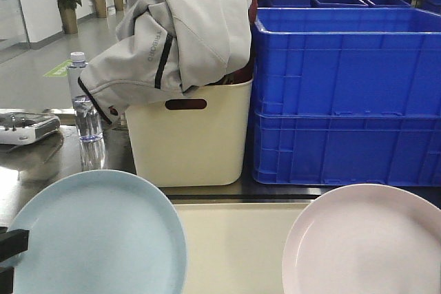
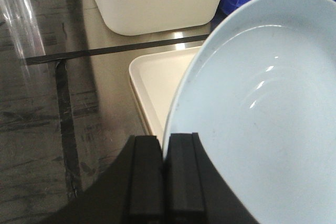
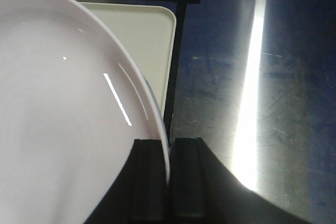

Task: Grab plate from conveyor and place on tray
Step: 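Carry both plates over the cream tray on the table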

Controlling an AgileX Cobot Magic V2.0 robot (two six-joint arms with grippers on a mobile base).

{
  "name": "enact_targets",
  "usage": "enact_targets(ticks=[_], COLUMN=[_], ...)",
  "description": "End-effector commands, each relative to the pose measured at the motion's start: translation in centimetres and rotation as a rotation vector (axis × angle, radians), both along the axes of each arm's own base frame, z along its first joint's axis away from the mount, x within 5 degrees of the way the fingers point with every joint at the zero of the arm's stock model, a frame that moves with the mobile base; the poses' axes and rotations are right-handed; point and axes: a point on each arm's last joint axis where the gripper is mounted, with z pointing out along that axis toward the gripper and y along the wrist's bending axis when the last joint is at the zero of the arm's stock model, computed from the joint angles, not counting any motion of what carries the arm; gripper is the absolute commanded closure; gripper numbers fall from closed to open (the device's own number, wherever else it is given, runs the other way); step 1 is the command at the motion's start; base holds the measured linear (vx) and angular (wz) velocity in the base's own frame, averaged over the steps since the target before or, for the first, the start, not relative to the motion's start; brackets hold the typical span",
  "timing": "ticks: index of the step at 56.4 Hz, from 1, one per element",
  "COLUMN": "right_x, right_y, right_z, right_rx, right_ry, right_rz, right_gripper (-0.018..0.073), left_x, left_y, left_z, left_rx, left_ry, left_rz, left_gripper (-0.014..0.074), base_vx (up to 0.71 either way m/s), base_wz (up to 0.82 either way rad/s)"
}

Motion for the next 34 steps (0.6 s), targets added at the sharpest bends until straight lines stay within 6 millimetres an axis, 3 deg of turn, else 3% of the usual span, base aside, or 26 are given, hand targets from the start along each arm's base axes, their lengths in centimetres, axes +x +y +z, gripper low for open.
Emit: enact_targets(ticks=[1,34], right_x=[0.21,0.36], right_y=[0.0,0.02], right_z=[1.58,1.83], right_rx=[0.013,0.019], right_ry=[-0.108,-0.139], right_rz=[0.002,0.001], right_gripper=[0.0568,0.0568], left_x=[0.07,0.34], left_y=[0.02,0.16], left_z=[1.89,2.55], left_rx=[-0.053,-0.071], left_ry=[-0.114,-0.188], left_rz=[0.021,0.044], left_gripper=[0.0602,0.0602], base_vx=[0.02,0.0], base_wz=[-0.07,-0.01])
